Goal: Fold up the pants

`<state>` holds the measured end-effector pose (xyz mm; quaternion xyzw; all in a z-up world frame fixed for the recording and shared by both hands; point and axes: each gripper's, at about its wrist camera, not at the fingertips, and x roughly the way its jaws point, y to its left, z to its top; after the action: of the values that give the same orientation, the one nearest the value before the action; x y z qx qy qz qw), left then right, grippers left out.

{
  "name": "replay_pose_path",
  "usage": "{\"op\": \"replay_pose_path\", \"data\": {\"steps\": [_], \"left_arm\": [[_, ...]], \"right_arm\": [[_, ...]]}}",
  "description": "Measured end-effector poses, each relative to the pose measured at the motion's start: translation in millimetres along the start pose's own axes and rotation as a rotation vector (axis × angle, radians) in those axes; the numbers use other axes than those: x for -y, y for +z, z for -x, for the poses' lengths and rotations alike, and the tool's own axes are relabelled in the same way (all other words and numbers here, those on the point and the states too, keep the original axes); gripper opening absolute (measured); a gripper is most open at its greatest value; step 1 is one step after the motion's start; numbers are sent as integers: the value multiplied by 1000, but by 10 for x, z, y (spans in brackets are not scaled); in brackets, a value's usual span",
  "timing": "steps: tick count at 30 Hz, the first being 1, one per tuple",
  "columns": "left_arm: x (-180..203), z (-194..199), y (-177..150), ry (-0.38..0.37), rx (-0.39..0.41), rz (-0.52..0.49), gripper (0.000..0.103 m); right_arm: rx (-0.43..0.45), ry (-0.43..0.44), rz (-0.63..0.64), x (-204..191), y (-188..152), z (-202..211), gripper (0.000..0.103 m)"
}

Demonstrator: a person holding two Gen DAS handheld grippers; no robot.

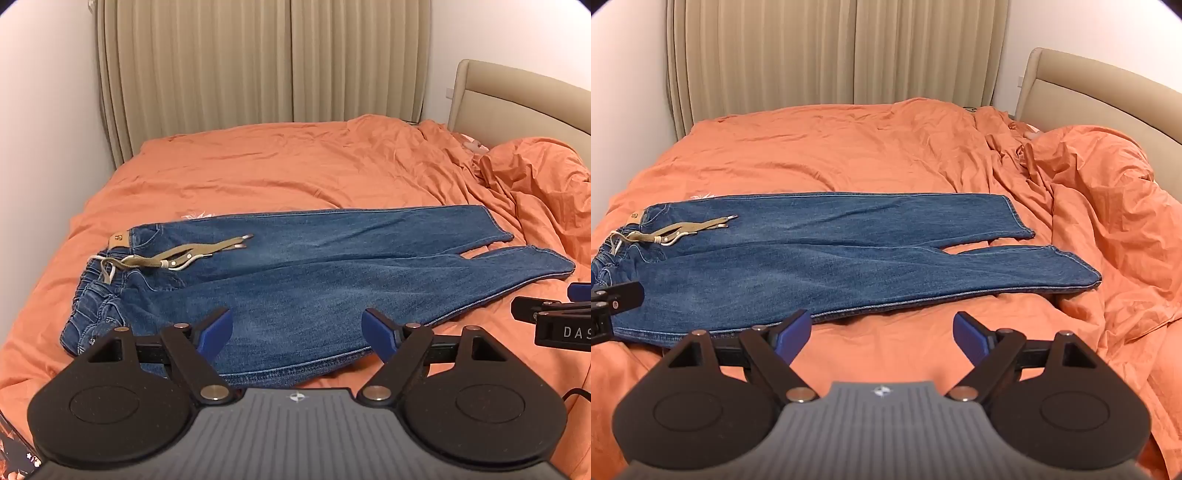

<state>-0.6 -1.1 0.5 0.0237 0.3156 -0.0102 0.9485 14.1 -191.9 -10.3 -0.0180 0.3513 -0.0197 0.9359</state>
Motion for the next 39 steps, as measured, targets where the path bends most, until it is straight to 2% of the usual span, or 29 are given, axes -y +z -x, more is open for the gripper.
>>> {"op": "replay_pose_path", "data": {"steps": [6, 7, 17, 19, 39], "left_arm": [[40, 12, -85, 10, 19, -27, 93], [0, 15, -21, 0, -4, -14, 93], [33, 67, -30, -1, -20, -23, 93], [10, -51, -6, -1, -29, -11, 93], [48, -27, -32, -2, -24, -18, 93]], "right_arm": [[-7, -8, 7, -5, 7, 3, 80], [-7, -8, 6, -5, 7, 3, 80], [-7, -6, -2, 7, -29, 40, 80], [-7, -3, -3, 11, -29, 44, 80], [-13, 5, 7, -3, -43, 37, 80]]}}
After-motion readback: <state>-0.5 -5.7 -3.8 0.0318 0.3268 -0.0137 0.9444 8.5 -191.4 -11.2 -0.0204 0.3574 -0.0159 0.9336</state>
